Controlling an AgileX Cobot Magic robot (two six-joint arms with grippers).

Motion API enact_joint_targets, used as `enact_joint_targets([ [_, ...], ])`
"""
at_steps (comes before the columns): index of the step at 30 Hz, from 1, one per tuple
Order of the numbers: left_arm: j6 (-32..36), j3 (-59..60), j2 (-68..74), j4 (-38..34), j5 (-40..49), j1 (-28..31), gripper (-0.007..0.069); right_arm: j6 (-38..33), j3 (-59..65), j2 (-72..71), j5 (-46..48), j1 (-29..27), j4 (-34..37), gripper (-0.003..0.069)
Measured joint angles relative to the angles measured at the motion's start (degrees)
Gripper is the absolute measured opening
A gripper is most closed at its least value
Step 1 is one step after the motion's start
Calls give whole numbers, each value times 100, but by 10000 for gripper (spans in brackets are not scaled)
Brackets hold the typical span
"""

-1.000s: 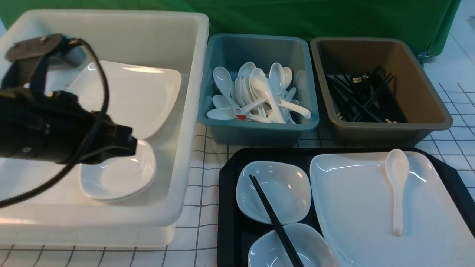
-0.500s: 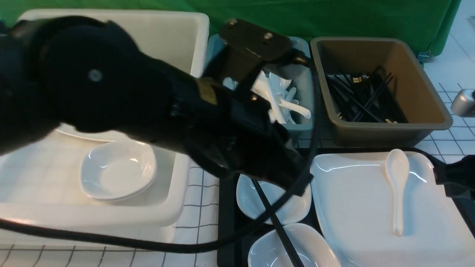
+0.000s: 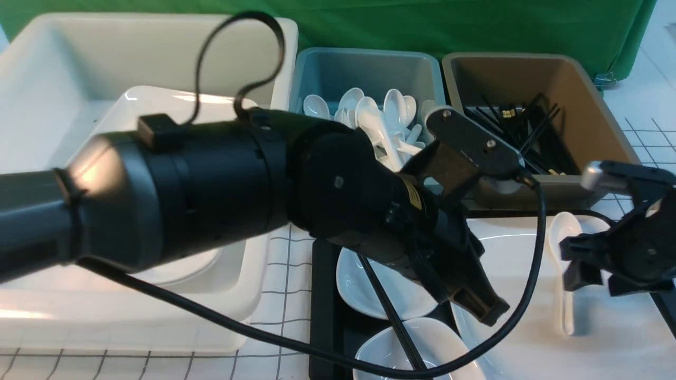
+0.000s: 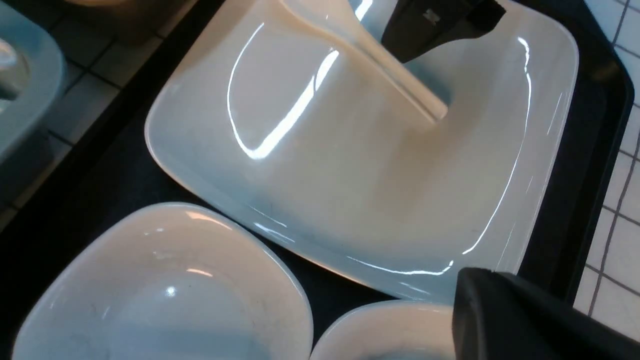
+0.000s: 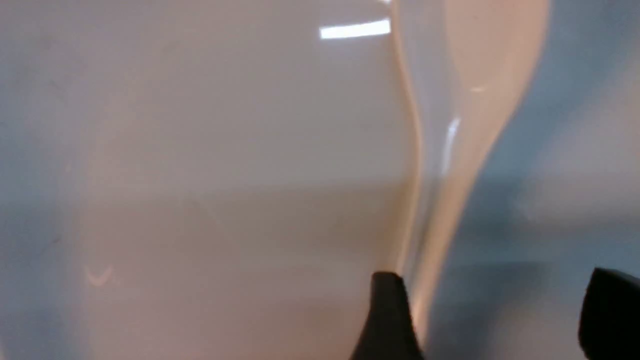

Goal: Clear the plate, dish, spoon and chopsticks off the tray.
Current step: Use the right arm to grab a soup spoon from the plate, then use the right arm to put the soup spoon into the small storage box in the middle

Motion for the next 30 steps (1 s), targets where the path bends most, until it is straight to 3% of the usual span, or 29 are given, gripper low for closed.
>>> enact_joint_targets([
  [6,12,-6,39,22,140,0,-3,-42,-69,419,-303,276,8,516],
  [9,12,-11,39,43,306,0,-3,-42,-140,508,-319,288,-15,473],
  [11,12,-11,39,48,378,0,-3,-55,-152,516,-313,288,-28,363],
  [14,6,-11,39,70,420,0,-3,-135,-152,501,-174,288,-27,115],
  [15,6,-11,39,77,420,0,-3,-180,-152,469,-114,288,-11,78],
  [24,-611,-11,-302,953,462,0,-3,-402,-87,-642,1201,316,168,65],
  [28,-1566,-11,-783,1972,301,60,-3,-946,-196,-1465,1610,488,785,65],
  [30,-1865,-11,-940,2087,191,197,-3,-1170,-387,-1588,1642,562,1098,65],
])
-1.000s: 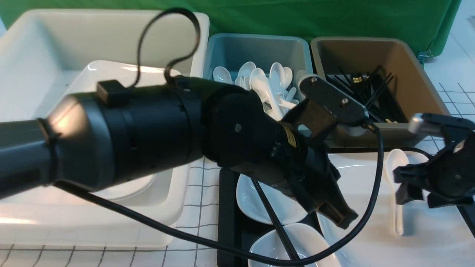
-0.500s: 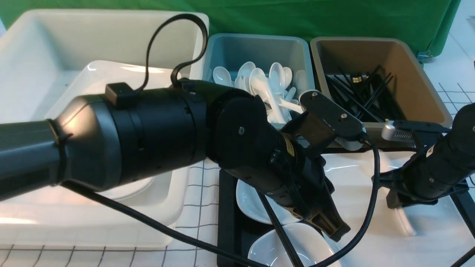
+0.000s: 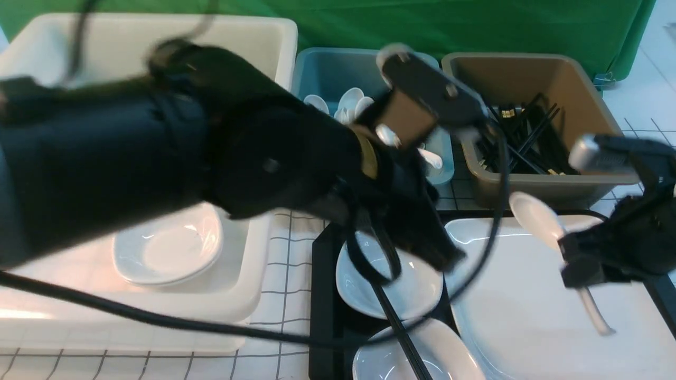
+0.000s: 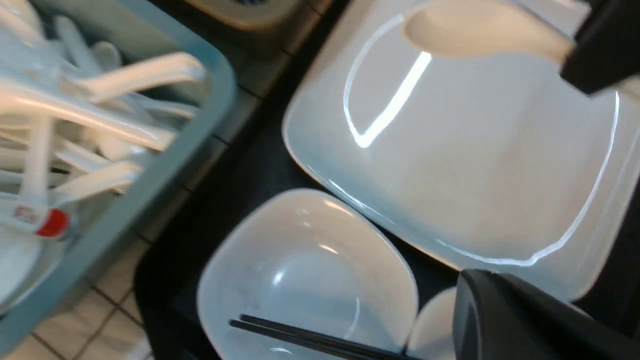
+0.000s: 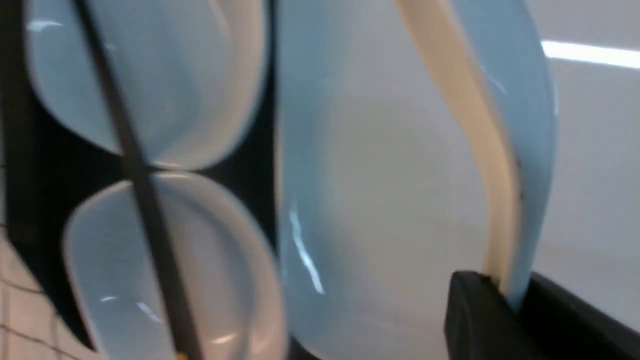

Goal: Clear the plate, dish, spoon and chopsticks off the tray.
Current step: Use the right arm to put the soup spoon into the small storage box in the middle

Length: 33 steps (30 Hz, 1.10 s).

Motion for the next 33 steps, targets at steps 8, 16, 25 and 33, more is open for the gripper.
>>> enact_joint_targets([
  [8,-507,0,-250,-667,175,1449,-3,-344,-2109,909,-250,435,462,65],
  [16,-309,0,-250,-1137,786,1665,-3,-188,-4827,3079,-295,793,530,78],
  [25,-66,0,-250,-1483,1206,1665,-3,139,-6277,4416,18,884,543,330],
  [33,55,0,-250,-1505,1475,1665,-3,-106,-6107,3876,1555,872,445,202],
])
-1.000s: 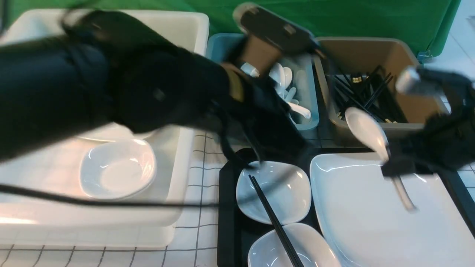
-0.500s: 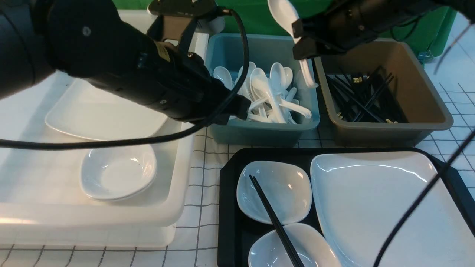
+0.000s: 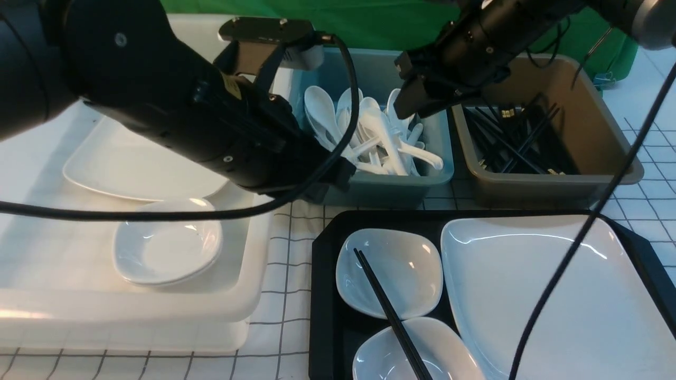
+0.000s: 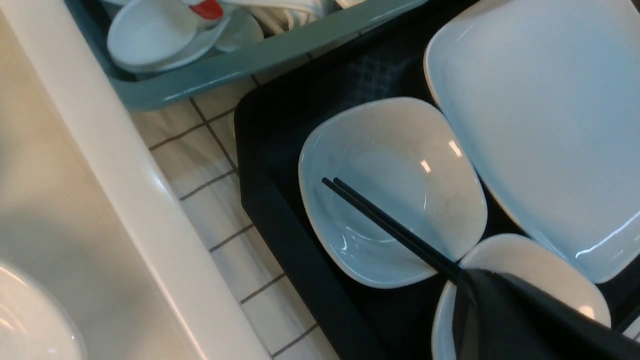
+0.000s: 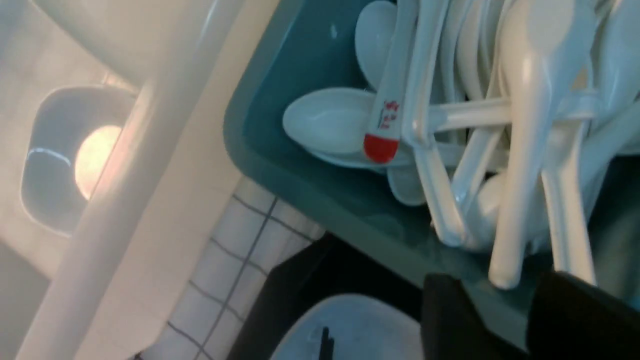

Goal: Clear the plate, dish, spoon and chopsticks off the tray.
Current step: Use the right arm to put the soup spoon into the small storage box in the middle, then use the right arm to grab a pair of chopsticks from the plate

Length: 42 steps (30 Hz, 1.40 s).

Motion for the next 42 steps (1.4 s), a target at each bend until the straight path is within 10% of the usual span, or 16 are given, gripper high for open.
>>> enact_joint_targets([
  [6,432,0,-2,-42,693,0,-3,-286,1472,-1391,58,133,-186,27],
  [11,707,0,-2,-66,1202,0,-3,-326,3099,-2253,27,747,-632,131],
  [18,1588,0,-6,-66,1691,-516,-3,117,5363,-2520,-1440,2023,-1144,457],
  [31,1697,0,-6,-104,1698,-841,-3,625,6054,-1922,-2675,2136,-1115,498],
  [35,1691,0,-6,-91,1673,-841,-3,630,6054,-1769,-2683,2150,-1051,432],
  [39,1576,0,-6,-91,1631,-841,-3,637,6054,-1770,-2651,2150,-1046,108],
  [42,1546,0,-6,-91,1631,-841,-3,647,6054,-1770,-2545,2150,-1019,115],
])
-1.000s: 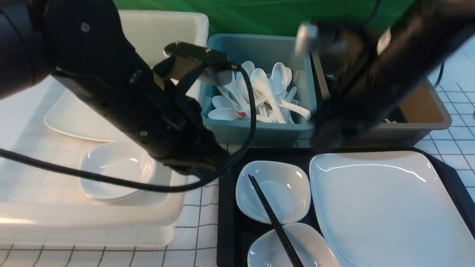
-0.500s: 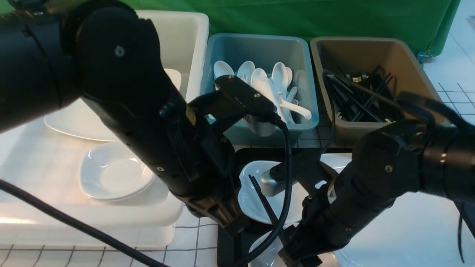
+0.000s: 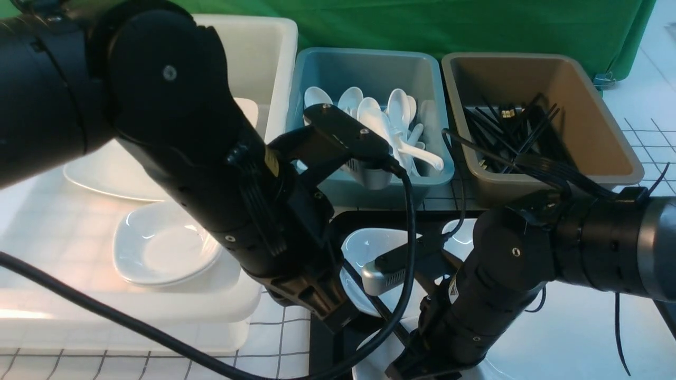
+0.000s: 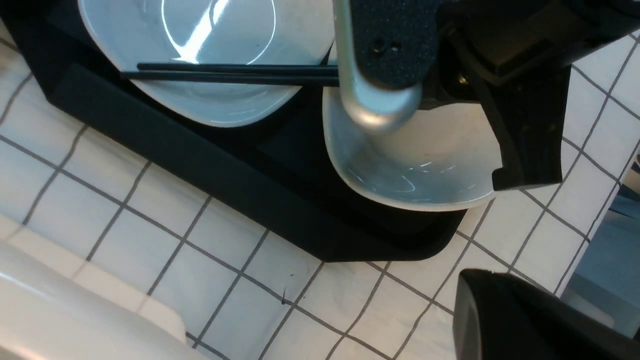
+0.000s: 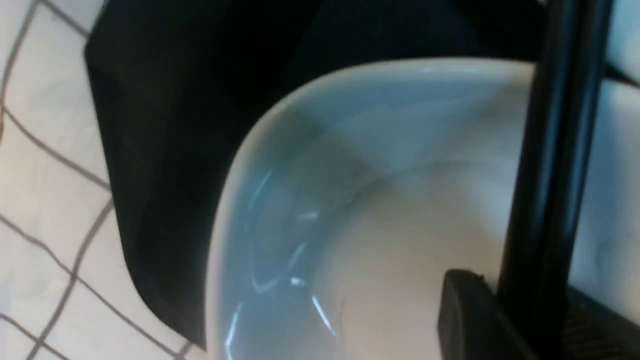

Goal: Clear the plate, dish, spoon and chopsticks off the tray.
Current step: Use the right arm to grab a pair of chopsticks from the plate, then use the right arm to put the chopsticks into the small storage box on the right

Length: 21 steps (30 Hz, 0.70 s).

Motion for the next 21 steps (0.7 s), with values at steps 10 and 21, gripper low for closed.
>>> enact_joint_targets([
  [10,-113,0,0,0,-192,0,-3,-37,2,-1144,827,-16,-15,115],
  [21,-119,0,6,-409,-3085,0,-3,-640,-1125,-1949,867,-2283,-11,115],
])
